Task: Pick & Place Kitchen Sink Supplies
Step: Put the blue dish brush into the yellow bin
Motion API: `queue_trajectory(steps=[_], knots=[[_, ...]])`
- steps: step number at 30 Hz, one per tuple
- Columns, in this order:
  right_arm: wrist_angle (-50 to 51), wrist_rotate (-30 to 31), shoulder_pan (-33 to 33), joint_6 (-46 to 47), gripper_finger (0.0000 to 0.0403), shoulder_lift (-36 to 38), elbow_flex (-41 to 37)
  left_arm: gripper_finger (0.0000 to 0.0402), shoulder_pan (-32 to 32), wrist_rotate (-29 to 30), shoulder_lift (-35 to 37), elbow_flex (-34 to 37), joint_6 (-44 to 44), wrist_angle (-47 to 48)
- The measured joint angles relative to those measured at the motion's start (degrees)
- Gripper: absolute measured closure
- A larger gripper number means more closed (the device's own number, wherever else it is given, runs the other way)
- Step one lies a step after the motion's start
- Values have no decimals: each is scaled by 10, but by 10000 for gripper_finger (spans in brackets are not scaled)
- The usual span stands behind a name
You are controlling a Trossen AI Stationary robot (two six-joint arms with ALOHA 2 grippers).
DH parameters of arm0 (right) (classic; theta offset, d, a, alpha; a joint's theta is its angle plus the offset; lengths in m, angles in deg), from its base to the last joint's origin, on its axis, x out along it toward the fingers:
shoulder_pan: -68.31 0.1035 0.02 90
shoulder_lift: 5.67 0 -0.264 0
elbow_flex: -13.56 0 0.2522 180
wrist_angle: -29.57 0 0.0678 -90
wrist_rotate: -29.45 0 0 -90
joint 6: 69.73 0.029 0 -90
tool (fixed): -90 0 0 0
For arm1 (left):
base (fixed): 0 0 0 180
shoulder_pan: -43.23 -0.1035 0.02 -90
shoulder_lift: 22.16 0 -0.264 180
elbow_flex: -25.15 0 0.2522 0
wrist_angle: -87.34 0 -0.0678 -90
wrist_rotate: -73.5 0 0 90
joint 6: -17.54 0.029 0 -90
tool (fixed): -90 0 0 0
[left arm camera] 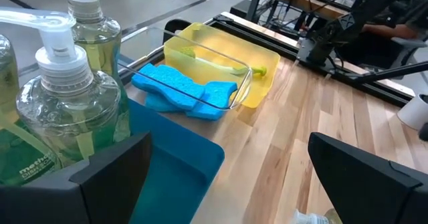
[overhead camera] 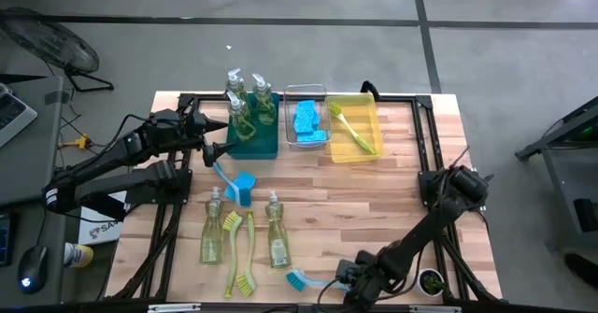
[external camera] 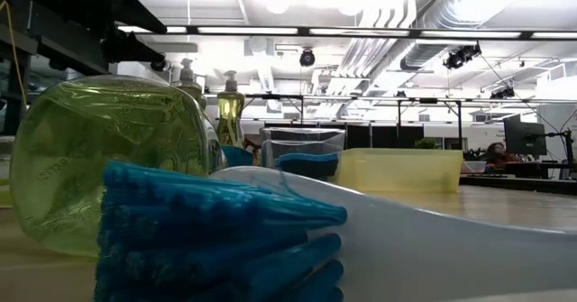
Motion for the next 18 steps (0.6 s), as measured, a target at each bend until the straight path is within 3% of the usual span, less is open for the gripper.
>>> queue_trajectory(steps=[13, 18], knots=[[21, 47, 7, -1, 17, -50, 4, 7, 0, 0, 0, 0, -4, 7], [44, 58, 7, -37, 36, -53, 4, 7, 0, 1, 0, 0, -4, 15]])
